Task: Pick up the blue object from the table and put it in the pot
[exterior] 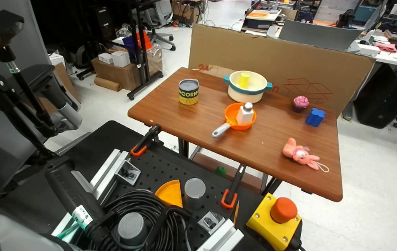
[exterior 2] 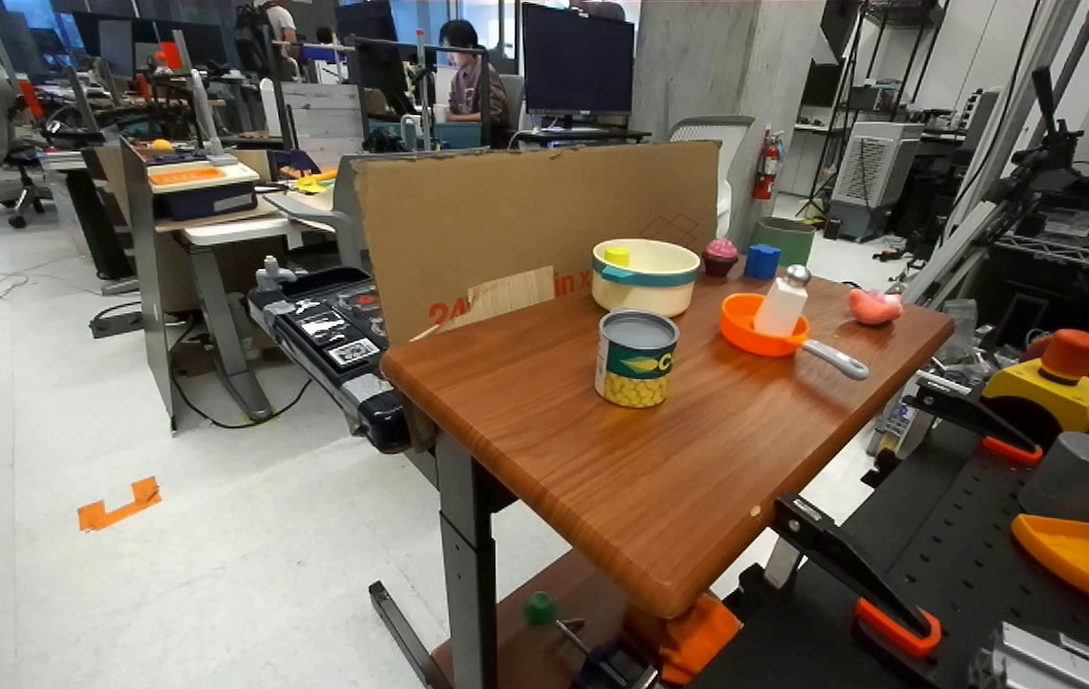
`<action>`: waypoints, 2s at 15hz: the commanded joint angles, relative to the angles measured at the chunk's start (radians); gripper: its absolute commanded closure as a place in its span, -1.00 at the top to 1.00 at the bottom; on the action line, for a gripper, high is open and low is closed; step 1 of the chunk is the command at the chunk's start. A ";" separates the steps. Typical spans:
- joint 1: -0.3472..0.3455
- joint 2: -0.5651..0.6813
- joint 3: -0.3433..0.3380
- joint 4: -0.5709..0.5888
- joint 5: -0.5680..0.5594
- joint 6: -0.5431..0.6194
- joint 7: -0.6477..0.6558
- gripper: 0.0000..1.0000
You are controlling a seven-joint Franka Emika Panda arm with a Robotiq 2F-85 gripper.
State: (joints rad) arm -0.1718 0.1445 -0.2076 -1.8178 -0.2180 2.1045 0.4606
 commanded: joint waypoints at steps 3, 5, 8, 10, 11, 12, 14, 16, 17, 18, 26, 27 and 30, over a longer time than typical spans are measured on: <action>-0.001 0.037 0.017 0.046 0.182 -0.081 -0.032 1.00; -0.002 0.050 0.018 0.056 0.218 -0.107 -0.036 1.00; -0.013 0.060 0.019 0.074 0.283 -0.158 -0.072 1.00; -0.025 0.061 0.022 0.085 0.337 -0.205 -0.151 1.00; -0.030 0.061 0.023 0.090 0.362 -0.230 -0.197 1.00; -0.038 0.058 0.024 0.094 0.390 -0.251 -0.248 1.00; -0.049 0.060 0.024 0.107 0.429 -0.301 -0.332 1.00; -0.057 0.064 0.021 0.120 0.444 -0.346 -0.386 1.00; -0.060 0.066 0.019 0.126 0.446 -0.365 -0.404 1.00; -0.062 0.068 0.018 0.129 0.442 -0.381 -0.415 1.00; -0.033 0.058 0.008 0.092 0.274 -0.252 -0.317 1.00; -0.032 0.058 0.008 0.090 0.257 -0.241 -0.308 1.00; -0.038 0.057 0.011 0.084 0.252 -0.239 -0.321 1.00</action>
State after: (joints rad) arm -0.2131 0.1961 -0.1939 -1.7348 0.0460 1.8550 0.1343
